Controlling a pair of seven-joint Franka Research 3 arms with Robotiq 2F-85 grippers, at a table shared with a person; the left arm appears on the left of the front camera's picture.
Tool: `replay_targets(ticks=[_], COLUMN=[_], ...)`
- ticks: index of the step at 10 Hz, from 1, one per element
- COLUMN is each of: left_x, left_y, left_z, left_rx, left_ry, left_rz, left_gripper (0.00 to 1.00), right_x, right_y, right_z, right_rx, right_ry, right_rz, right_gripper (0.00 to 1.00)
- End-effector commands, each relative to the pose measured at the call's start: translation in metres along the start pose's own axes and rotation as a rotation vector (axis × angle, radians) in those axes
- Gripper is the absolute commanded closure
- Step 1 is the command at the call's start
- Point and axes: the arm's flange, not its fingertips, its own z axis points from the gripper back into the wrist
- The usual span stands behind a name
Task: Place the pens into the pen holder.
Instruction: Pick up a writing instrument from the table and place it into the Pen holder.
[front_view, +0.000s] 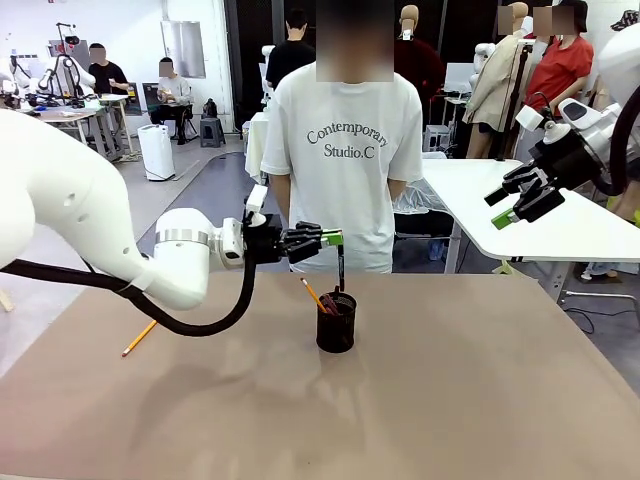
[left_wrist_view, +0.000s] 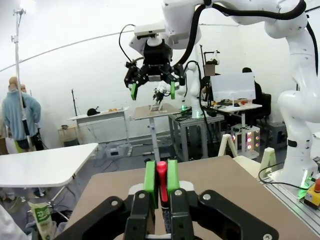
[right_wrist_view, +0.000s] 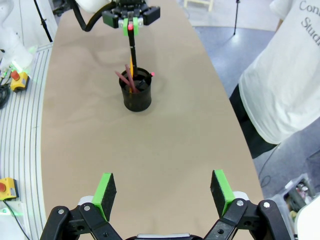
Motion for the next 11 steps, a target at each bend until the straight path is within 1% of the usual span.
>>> replay_targets(ticks=[1,5,7,11], left_x=[-0.004,-0.022,-0.025,-0.025], left_y=[0.009,0.014,0.016,0.015], left_z=[-0.007,-0.008,-0.006,-0.005], left_rx=[-0.050,-0.072,-0.077,-0.083], left_ry=[0.005,0.013,0.015,0.006], left_rz=[0.040,0.066,0.067,0.068], left_gripper=[1.00,1.00,1.00,0.22], right_x=[0.003,0.003,0.003,0.003], right_y=[0.003,0.003,0.003,0.003], right_z=[0.001,0.001,0.001,0.001], right_rx=[0.001,0.001,0.001,0.001], right_ry=[0.016,0.016,0.016,0.016], right_rz=[-0.020,-0.020,-0.020,-0.020], right_gripper=[0.00,0.00,0.00,0.00])
